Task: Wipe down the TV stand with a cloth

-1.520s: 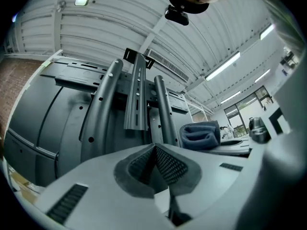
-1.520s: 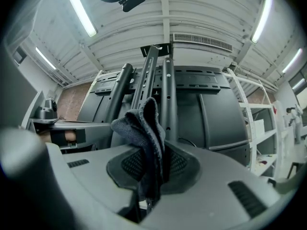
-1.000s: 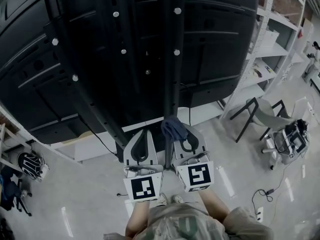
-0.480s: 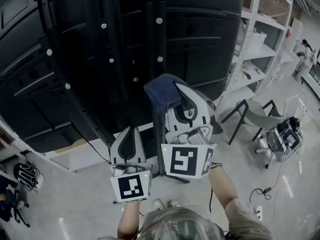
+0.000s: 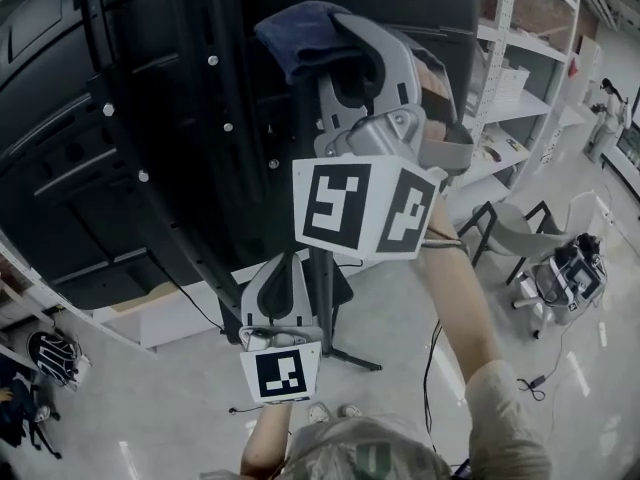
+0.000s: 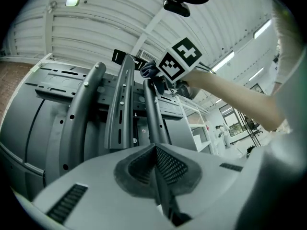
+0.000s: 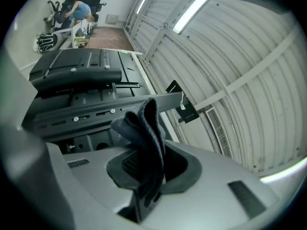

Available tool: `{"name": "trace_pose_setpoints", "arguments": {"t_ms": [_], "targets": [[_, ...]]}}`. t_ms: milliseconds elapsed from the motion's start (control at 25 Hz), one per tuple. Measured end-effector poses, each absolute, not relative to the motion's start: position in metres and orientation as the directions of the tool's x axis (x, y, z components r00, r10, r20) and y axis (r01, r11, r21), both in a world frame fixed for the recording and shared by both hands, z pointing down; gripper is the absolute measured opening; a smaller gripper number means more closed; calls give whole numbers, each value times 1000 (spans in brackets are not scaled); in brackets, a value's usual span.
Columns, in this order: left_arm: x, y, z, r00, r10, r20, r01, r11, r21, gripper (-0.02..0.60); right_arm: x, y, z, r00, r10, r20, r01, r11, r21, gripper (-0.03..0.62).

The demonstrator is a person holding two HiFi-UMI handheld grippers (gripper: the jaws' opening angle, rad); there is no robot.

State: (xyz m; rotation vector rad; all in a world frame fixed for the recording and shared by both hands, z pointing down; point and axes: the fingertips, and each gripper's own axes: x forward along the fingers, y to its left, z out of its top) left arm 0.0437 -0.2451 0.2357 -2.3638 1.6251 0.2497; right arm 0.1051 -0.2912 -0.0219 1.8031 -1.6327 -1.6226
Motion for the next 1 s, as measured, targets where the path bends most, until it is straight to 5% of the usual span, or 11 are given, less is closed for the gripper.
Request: {"name": "trace_pose_setpoints", "arguments": {"t_ms": [1000], "targets": [[41,-256,241,347,-895,-279,-938,-332,-101,15,96,-304,6,-236,-818,-524,-441,-391,808,58]]}}
